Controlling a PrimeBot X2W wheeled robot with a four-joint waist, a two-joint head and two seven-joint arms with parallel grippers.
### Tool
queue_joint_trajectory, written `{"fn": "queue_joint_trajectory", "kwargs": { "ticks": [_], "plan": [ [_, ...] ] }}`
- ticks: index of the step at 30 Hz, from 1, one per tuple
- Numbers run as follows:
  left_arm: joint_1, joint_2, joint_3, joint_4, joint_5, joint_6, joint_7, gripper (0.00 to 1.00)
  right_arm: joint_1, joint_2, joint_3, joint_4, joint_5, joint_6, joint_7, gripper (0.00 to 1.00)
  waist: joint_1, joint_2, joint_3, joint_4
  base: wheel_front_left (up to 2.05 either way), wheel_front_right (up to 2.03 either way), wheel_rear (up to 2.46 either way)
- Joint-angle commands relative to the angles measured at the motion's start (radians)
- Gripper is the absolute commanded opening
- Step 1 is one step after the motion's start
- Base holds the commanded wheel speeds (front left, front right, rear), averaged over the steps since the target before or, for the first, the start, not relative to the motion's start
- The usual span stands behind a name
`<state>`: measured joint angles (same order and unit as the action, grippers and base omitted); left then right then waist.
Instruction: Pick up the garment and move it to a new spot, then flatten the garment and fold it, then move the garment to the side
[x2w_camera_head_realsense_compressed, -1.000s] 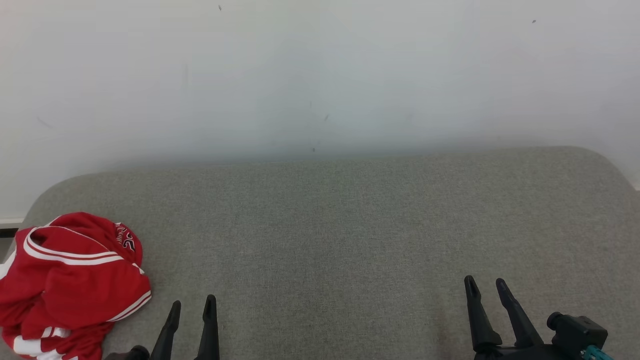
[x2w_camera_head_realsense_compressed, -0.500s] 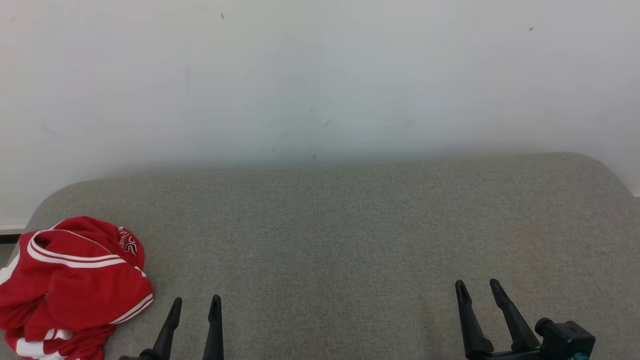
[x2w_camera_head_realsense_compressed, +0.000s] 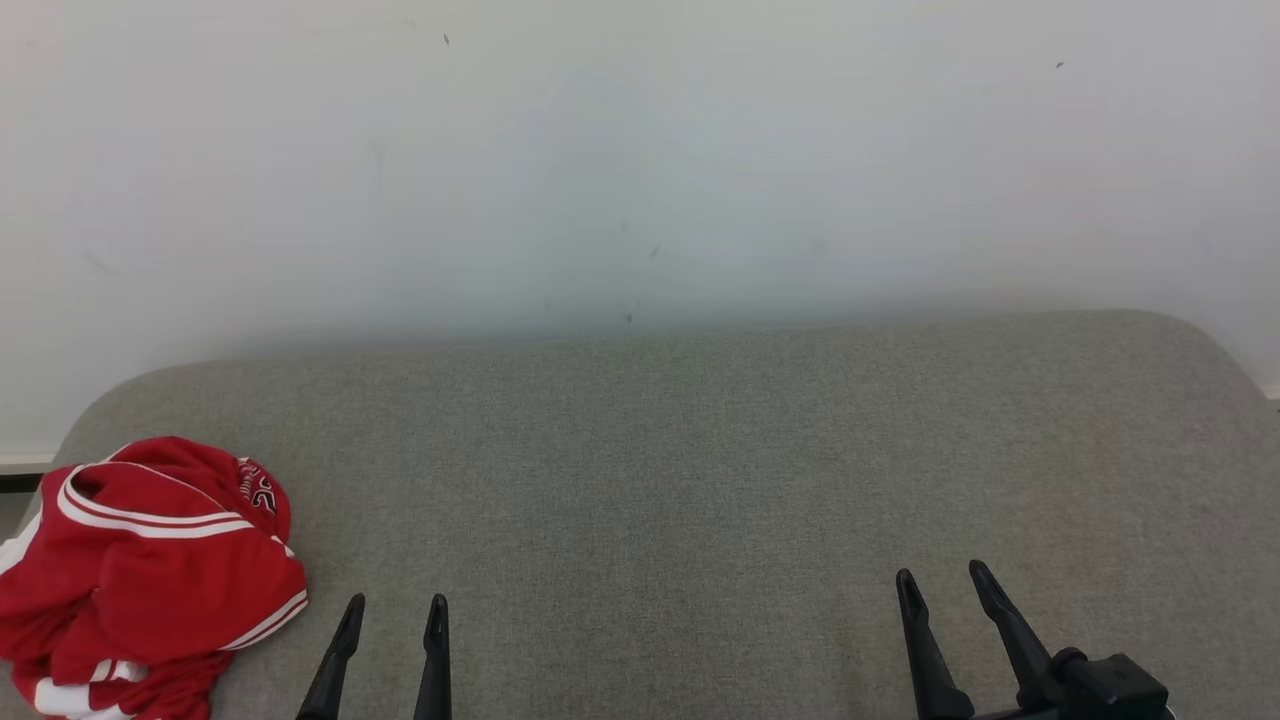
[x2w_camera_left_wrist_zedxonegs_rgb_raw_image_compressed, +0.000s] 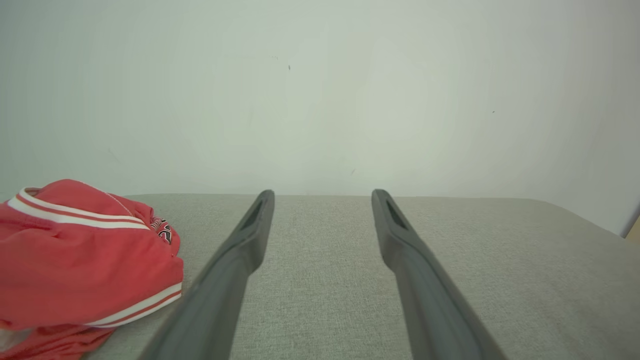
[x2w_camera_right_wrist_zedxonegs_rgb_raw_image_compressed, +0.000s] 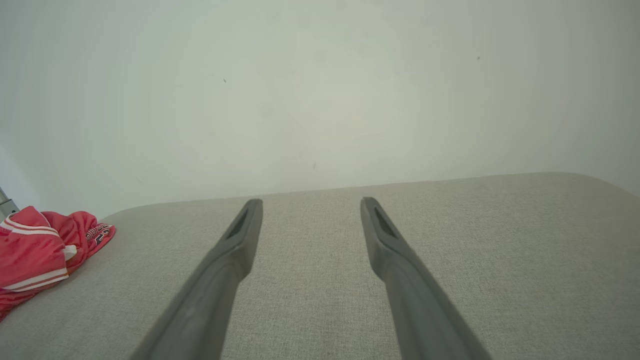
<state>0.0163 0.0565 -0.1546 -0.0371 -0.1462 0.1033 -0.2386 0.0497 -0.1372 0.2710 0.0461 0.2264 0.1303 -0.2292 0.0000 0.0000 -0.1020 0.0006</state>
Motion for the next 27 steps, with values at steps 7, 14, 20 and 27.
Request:
{"fn": "queue_joint_trajectory", "kwargs": {
  "ticks": [7,14,20,27],
  "plan": [
    [0.019,0.009,-0.003,-0.02,0.071,0.012,-0.015,1.0,0.011,0.007,0.01,-0.016,-0.066,0.001,-0.021,1.0,0.0,0.0,-0.003,0.0,0.0,0.0,0.0],
    [0.028,0.011,-0.006,-0.026,0.126,0.005,-0.025,1.0,0.014,0.011,0.023,-0.022,-0.12,0.001,-0.034,1.0,0.0,0.0,-0.007,0.0,0.0,0.0,0.0],
    [0.03,0.011,-0.002,-0.021,0.145,0.01,-0.027,1.0,0.012,0.012,0.027,-0.019,-0.129,0.001,-0.037,1.0,0.0,0.0,-0.005,-0.002,0.0,0.0,0.0],
    [0.029,0.012,0.002,-0.011,0.145,0.012,-0.027,1.0,0.01,0.014,0.02,-0.015,-0.128,0.001,-0.037,1.0,0.0,0.0,-0.001,-0.004,0.0,0.0,0.0]
  ]
}}
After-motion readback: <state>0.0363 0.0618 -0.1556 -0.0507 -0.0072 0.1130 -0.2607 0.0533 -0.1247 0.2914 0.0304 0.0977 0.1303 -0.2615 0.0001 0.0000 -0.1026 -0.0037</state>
